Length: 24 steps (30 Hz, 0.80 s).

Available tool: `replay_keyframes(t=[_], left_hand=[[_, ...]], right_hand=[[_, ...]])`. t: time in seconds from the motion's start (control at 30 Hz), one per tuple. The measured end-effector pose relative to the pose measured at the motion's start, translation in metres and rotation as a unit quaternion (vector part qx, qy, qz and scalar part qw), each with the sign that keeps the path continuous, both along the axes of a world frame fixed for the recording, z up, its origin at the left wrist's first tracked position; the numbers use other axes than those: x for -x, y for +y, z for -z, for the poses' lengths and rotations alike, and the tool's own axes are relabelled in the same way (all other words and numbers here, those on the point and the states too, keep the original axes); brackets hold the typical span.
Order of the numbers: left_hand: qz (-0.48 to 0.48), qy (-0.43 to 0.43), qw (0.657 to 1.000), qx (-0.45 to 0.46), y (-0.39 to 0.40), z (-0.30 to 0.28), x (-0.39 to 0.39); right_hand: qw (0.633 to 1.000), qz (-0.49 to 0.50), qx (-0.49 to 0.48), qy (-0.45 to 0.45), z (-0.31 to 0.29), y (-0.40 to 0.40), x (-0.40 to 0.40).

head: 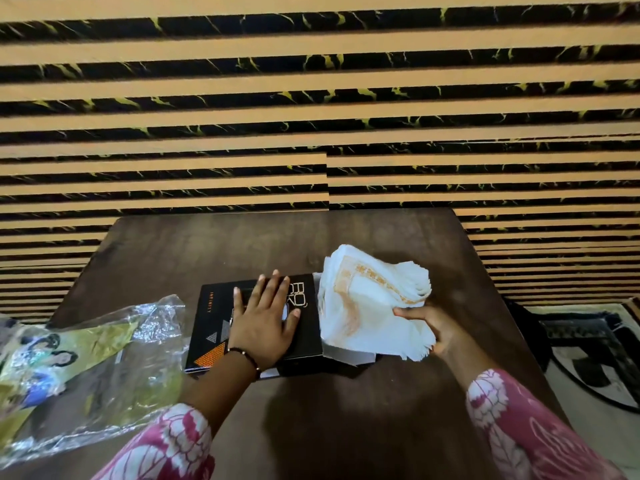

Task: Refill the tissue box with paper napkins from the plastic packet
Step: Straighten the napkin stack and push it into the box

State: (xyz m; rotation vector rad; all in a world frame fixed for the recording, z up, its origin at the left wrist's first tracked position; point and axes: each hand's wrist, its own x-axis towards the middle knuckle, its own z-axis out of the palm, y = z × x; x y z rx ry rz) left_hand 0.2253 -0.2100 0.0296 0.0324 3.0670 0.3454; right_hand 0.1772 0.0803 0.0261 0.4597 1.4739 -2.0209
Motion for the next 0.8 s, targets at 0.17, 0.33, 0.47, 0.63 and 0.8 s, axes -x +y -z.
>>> replay_keyframes(t=[0.17,0.33,0.47,0.63,0.8], left_hand=[[0.001,0.004,1.000,-0.005,-0.001,0.001,0.002],[-0.002,0.011,1.000,-0.010,-0.001,0.001,0.002],[-0.001,0.013,1.000,-0.004,-0.001,0.003,0.002],[-0.002,0.009,1.000,0.002,-0.001,0.002,0.001],[-0.001,0.009,1.000,0.008,-0.001,0.003,0.000]], right_hand=[[0.991,-0.085,-0.098,-0.022,0.004,0.006,0.006],[0.978,-0.135,-0.155,-0.024,0.001,0.006,0.015],[0.974,-0.161,-0.157,-0.004,-0.007,-0.005,0.022],[0.981,-0.150,-0.120,0.001,-0.007,-0.018,0.025],[0.993,-0.074,-0.090,-0.012,-0.001,-0.019,0.032]])
